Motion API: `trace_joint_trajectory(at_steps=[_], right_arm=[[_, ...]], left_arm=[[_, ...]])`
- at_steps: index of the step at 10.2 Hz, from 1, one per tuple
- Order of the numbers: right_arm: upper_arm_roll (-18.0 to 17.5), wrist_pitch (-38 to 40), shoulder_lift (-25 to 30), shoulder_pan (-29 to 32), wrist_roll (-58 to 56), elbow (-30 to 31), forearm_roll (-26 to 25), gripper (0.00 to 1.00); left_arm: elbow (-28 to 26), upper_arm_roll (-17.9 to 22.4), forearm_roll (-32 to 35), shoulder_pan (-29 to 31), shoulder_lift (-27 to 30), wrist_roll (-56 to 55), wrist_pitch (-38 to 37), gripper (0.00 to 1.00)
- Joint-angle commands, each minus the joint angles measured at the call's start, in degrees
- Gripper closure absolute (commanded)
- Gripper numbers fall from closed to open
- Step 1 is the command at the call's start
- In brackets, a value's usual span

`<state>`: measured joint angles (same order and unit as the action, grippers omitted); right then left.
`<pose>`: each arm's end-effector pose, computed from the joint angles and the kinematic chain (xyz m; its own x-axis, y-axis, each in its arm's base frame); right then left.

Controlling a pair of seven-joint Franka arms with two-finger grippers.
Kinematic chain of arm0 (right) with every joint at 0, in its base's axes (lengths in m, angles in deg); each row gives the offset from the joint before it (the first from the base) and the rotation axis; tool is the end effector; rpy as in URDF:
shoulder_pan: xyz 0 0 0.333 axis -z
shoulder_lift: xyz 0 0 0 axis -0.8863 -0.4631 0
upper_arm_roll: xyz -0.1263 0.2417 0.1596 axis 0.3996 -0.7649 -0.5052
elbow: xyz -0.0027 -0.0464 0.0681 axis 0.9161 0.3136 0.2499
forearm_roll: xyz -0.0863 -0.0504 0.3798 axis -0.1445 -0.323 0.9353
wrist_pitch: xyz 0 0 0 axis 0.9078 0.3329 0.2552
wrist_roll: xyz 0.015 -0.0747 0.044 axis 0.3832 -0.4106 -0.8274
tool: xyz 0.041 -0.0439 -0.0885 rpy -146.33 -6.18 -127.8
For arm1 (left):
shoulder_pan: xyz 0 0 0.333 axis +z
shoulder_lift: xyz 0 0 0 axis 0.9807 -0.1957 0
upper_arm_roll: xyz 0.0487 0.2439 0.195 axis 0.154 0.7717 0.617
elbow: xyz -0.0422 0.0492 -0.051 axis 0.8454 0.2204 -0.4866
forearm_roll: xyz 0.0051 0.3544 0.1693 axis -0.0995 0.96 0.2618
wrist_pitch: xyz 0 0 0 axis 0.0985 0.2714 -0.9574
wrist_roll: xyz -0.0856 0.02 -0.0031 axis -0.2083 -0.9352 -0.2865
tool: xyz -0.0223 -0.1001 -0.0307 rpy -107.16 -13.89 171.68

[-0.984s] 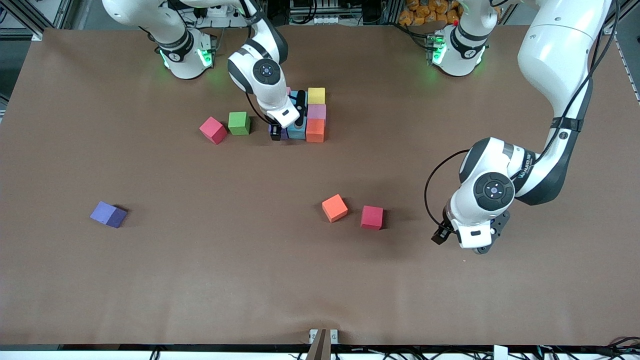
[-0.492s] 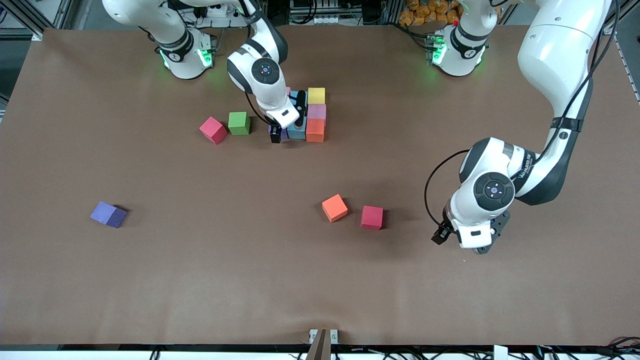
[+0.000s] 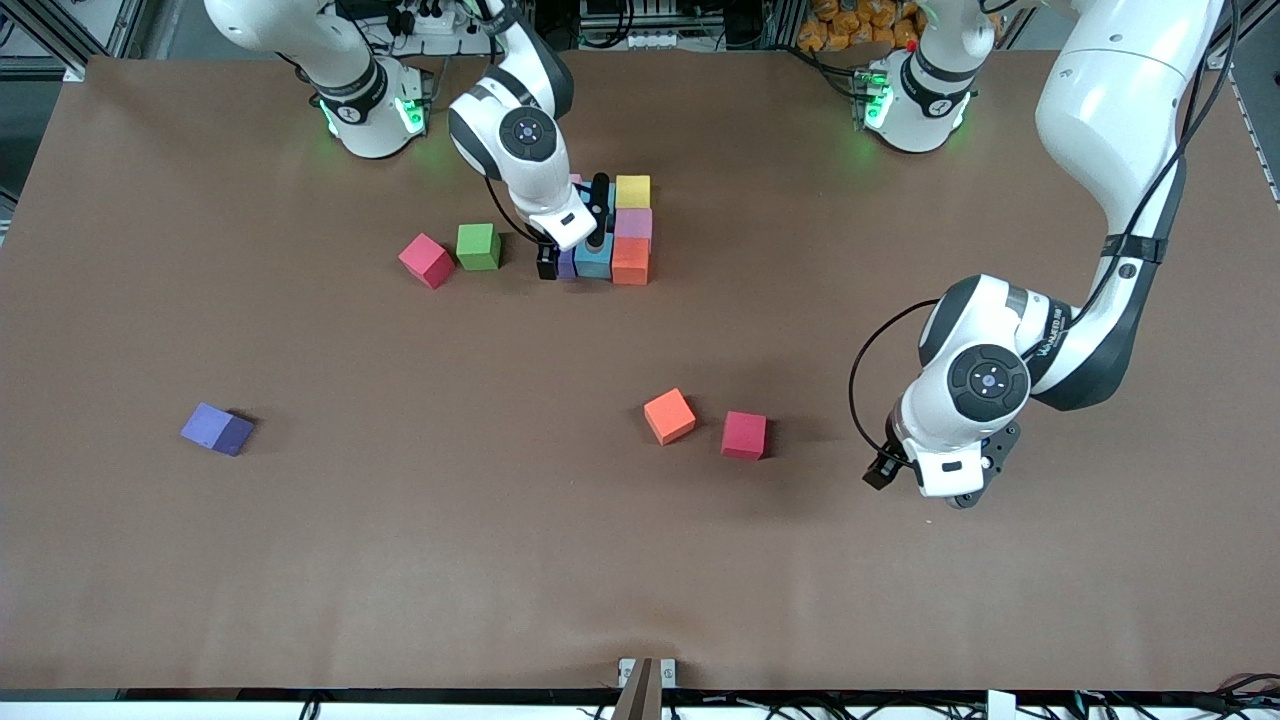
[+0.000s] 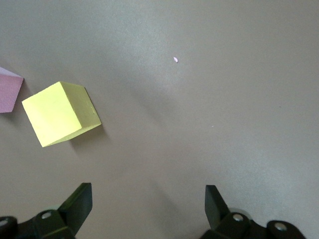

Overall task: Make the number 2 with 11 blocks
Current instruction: 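Open the right gripper and raise it from the purple cube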

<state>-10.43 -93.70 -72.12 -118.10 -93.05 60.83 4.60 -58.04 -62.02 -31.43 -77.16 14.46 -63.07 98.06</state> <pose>0.3278 0.3795 0.2308 0.0692 0.9949 -0.0739 0.9913 -0.0769 -0.1069 0.6735 -0.2006 0.3055 0.6228 0.7802 0.0582 0.7820 -0.6186 -0.0763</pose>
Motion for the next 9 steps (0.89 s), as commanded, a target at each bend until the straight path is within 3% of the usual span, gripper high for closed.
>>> trace_joint_trajectory(at_steps=[1,6,9], right_arm=[[0.3,3.7,3.9,1.6,-0.1,1.0,-0.4,0.0],[0.4,7.3,7.5,12.0,-2.5,-0.9,-0.4,0.0],[0.3,7.3,6.0,21.7,-0.4,-7.0,-0.4,0.0]], left_arm=[[0.3,-0.2,0.8,0.3,0.0,1.2,0.2,0.0],[0.3,-0.2,0.7,0.1,-0.1,1.1,0.2,0.0],[0.2,-0.2,0.7,0.4,-0.1,1.1,0.3,0.0]])
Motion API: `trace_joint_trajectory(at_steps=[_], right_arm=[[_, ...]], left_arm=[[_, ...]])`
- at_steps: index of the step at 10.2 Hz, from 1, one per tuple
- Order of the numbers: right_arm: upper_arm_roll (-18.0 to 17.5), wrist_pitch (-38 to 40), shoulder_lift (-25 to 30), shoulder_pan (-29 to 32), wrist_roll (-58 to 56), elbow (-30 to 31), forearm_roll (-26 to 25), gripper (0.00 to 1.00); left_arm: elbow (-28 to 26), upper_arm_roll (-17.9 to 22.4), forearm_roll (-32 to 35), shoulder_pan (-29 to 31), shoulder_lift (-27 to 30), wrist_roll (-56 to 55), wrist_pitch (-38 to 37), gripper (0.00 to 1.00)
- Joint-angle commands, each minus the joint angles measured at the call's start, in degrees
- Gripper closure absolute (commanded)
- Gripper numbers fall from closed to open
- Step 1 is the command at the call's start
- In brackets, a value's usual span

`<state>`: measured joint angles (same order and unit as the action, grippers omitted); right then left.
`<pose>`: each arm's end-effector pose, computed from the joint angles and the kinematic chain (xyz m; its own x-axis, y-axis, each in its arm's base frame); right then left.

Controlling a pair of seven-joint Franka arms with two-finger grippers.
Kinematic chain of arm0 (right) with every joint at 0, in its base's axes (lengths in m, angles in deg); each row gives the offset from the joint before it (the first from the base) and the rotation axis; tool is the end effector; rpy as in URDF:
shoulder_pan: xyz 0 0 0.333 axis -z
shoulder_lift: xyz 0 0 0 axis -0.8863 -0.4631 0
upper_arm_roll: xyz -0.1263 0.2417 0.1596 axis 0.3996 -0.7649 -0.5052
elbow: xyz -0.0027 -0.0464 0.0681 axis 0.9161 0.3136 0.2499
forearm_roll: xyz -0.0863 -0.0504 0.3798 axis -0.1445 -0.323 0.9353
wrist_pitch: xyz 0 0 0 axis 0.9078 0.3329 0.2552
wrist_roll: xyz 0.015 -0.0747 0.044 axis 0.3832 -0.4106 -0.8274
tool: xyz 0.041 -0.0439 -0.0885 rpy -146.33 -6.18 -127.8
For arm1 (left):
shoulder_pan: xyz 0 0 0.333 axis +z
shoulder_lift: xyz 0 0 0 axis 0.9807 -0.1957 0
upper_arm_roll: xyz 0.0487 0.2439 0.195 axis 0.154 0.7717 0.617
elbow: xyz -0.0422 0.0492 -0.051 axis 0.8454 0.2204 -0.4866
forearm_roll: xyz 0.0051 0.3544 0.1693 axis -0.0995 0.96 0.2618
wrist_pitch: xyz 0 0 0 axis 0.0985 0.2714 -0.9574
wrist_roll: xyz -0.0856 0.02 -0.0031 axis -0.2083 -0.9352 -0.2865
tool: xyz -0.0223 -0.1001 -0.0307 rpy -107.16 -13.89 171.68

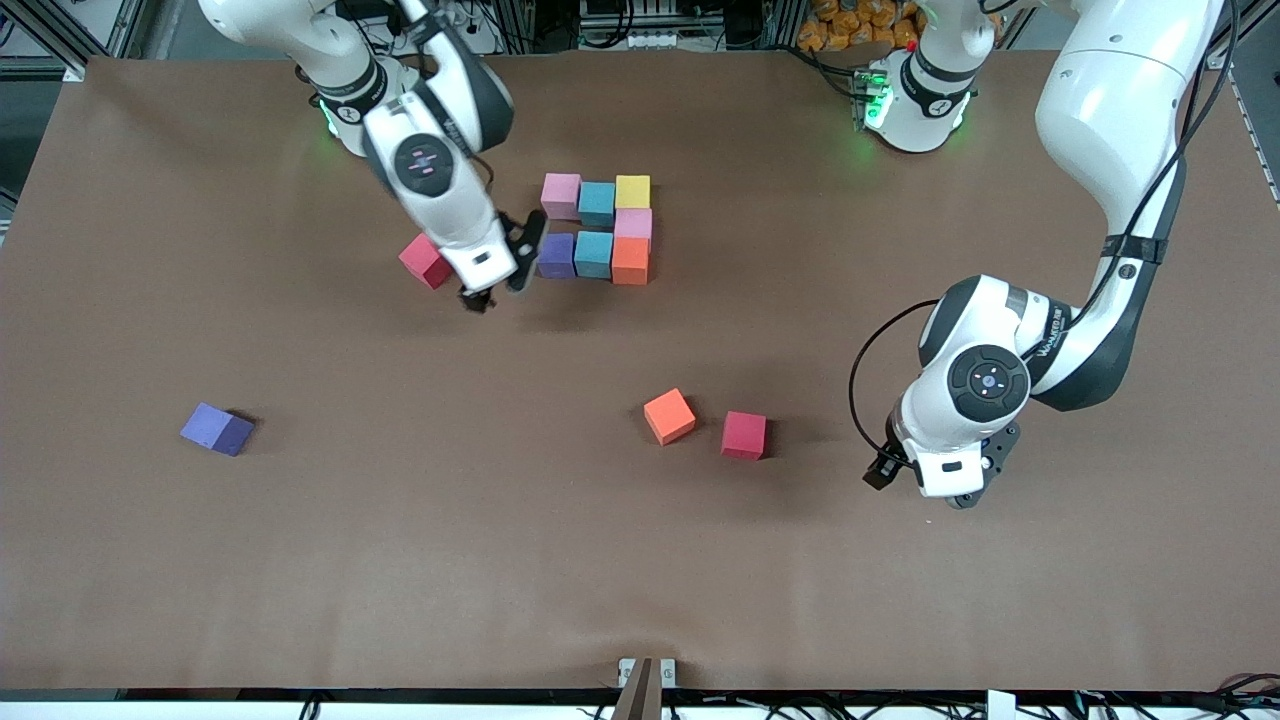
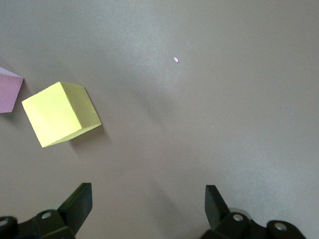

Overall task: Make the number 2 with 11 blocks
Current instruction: 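Move the right gripper to another purple cube while the left gripper reaches pink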

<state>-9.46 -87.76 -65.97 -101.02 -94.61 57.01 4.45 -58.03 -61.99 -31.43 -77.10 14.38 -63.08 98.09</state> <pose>0.4447 0.2716 0.3028 0.3434 0.9392 -0.0057 0.9361 -0.3427 -0.0785 0.6738 -0.1996 0.3046 0.6216 0.7812 0.0577 0.7830 -0.6173 -0.0769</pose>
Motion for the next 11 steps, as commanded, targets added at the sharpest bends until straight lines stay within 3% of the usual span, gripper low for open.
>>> trace_joint_trajectory(at_steps=[1,4,7,11], right_arm=[[-0.8,1.3,-1.6,8.8,2.4,-6.1,-0.2,0.0],[-0.8,0.8,-5.7,17.3,9.1,-15.0,0.1,0.0],[-1.1,0.5,-9.5,23.7,26.6,-20.8,0.0,0.0],[-1.2,0.4,-15.5,40.0,29.6,-26.0,1.3,0.0]], left_arm=[[0.2,-0.2,0.7,0.2,0.0,1.1,0.2,0.0],[0.2,-0.2,0.7,0.3,0.0,1.1,0.2,0.0],[0.2,-0.3,0.4,-0.4,-0.1,1.1,0.3,0.0],[0.4,-0.5,0.2,-8.4,-1.7,4.1,2.5,0.0]])
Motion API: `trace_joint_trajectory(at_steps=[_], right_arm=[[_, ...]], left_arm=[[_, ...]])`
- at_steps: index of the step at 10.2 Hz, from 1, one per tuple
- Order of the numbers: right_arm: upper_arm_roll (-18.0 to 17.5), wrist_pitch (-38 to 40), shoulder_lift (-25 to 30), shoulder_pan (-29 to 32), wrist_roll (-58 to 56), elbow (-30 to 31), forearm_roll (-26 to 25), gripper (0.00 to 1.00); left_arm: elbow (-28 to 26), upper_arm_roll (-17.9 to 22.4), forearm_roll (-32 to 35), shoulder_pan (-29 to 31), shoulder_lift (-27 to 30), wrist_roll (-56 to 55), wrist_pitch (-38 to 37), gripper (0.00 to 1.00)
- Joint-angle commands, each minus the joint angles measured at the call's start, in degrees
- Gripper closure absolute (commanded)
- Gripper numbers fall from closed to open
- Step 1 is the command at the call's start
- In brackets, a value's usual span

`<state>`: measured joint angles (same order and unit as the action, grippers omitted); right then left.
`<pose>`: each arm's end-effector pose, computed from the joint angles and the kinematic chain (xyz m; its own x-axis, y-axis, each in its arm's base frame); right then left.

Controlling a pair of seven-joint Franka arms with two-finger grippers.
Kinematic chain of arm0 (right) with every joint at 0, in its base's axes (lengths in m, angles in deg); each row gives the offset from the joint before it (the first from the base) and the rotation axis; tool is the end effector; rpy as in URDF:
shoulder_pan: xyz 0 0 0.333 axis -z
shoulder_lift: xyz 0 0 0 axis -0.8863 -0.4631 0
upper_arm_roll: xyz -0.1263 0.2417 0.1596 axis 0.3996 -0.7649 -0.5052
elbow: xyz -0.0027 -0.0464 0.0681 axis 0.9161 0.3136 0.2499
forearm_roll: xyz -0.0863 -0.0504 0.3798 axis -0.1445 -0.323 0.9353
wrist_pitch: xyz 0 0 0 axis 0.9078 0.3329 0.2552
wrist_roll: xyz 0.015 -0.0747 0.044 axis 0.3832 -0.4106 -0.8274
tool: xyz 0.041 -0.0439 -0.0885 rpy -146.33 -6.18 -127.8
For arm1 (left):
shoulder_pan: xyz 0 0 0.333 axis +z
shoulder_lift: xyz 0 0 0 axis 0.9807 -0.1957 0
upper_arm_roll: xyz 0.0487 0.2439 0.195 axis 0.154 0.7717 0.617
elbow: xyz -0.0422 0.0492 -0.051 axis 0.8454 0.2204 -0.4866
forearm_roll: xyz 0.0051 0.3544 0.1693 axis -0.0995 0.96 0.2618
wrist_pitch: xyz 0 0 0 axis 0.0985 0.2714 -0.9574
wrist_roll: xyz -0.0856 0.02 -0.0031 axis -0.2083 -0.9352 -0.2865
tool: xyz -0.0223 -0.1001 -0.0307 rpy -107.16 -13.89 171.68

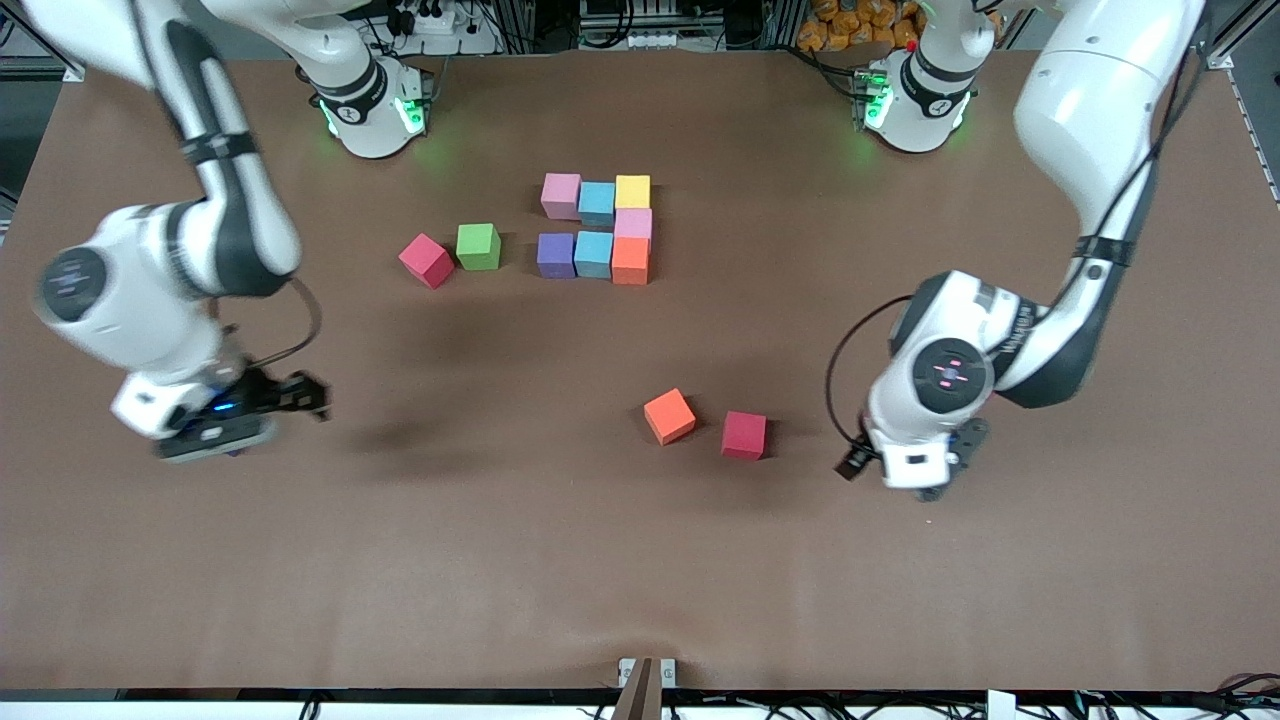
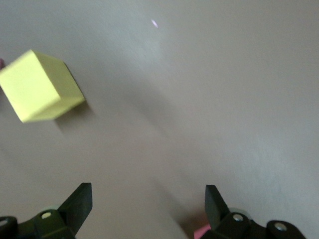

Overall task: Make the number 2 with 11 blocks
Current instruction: 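Move the right gripper to another purple cube while the left gripper reaches pink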

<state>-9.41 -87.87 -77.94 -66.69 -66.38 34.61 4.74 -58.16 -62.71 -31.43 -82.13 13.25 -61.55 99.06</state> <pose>0.6354 -0.0283 0.3520 0.9812 0.1369 0.1357 0.1396 -0.9902 -0.0101 0.6514 -0.2657 0.2936 0.7153 0.6978 0.0393 0.6985 -0.7119 -0.0734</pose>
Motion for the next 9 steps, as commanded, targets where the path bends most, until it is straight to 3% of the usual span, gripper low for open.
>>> trace_joint_trajectory(at_steps=[1,4,9], right_arm=[[-1.3,0.6,-5.1,8.9,1.4,-5.0,2.9,0.0],[-1.3,0.8,-7.6,15.2,1.4,-6.6,5.1,0.0],[-1.4,1.2,-15.0,16.9,14.1,-11.9,5.2,0.0]], left_arm=[[0.5,0.1,0.1,-4.8,-0.9,4.6,2.0,0.0],[0.5,-0.1,-0.2,-7.7,-1.8,24.2,2.8,0.0],[0.7,-0.1,-0.2,-8.6,-5.0,39.4,10.2,0.0]])
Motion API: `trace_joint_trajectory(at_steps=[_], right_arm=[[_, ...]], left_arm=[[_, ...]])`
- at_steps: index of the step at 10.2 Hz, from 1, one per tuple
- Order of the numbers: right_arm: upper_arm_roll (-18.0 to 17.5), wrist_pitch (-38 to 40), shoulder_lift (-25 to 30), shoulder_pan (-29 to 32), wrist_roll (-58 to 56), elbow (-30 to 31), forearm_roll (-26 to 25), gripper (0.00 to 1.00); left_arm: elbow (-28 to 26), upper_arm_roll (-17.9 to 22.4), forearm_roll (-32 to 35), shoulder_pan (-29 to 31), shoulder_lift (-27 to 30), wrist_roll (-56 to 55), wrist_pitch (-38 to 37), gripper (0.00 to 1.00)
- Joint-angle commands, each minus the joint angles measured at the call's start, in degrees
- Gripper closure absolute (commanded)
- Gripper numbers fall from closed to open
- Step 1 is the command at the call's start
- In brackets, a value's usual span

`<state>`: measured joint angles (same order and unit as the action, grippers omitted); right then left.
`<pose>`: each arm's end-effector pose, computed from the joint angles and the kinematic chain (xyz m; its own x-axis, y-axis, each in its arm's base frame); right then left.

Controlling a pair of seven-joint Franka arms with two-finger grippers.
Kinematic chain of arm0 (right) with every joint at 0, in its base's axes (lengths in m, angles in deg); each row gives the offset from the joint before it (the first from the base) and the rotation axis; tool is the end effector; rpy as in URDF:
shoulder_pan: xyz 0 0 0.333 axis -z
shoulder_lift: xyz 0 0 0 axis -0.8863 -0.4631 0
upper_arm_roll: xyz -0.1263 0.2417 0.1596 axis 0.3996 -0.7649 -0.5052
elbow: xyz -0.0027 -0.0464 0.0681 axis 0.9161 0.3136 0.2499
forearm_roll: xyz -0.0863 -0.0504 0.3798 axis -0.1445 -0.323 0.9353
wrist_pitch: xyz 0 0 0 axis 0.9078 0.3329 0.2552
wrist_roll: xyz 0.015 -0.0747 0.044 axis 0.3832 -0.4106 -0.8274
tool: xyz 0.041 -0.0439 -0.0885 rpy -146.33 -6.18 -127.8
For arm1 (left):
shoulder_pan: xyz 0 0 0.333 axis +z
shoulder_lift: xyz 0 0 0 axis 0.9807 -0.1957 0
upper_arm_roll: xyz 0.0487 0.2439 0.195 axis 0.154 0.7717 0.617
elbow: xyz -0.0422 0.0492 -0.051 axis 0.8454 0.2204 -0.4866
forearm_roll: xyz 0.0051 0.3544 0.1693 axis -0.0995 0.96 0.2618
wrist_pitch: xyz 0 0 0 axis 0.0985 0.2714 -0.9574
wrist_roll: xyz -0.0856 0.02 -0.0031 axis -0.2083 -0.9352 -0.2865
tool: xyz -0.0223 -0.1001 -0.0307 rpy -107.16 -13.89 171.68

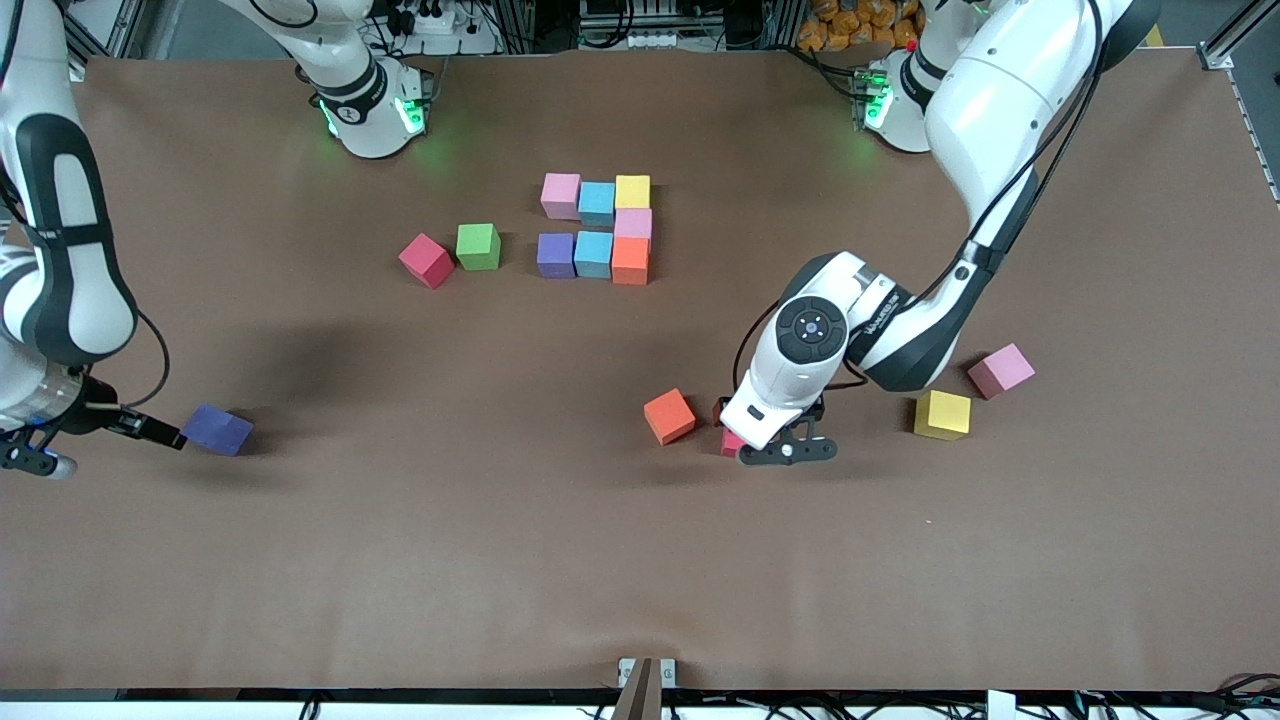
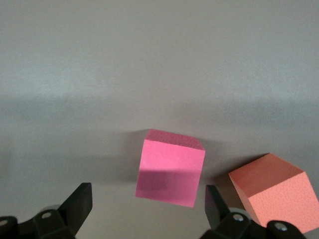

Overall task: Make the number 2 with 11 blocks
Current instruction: 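Grasp the purple cube with the right gripper while the left gripper grasps pink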

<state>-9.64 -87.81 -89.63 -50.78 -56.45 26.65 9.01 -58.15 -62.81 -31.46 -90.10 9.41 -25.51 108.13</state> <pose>0.6381 -0.2060 0.2818 0.9363 -0.3444 0.0690 -0.3399 -0.9379 -0.0694 0.6166 -0.3655 0.2626 0.9992 0.0015 0.0398 0.0010 -0.9999 0.0117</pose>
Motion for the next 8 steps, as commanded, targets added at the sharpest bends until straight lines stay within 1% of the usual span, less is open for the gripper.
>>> trace_joint_trajectory(at_steps=[1,3,6,8], right_arm=[[-1.1,1.1,-4.5,0.4,8.7,-4.5,0.9,0.0],[-1.1,1.0,-5.7,0.1,9.5,-4.8,0.6,0.0],[-1.0,1.2,-5.9,-0.4,9.4,-4.2,0.4,0.0],[-1.0,1.0,-5.1,-0.6,9.3,-1.5,0.3,0.0]], left_arm=[[0.6,0.3,0.1,-1.5,-1.7,4.4,1.7,0.0],[0.5,0.4,0.3,-2.1,-2.2,4.9,2.1,0.0],[0.6,0.6,2.0,-1.6,-3.7,7.3,5.2,0.0],[0.6,0.6,2.0,-1.5,-3.7,8.0,5.2,0.0]])
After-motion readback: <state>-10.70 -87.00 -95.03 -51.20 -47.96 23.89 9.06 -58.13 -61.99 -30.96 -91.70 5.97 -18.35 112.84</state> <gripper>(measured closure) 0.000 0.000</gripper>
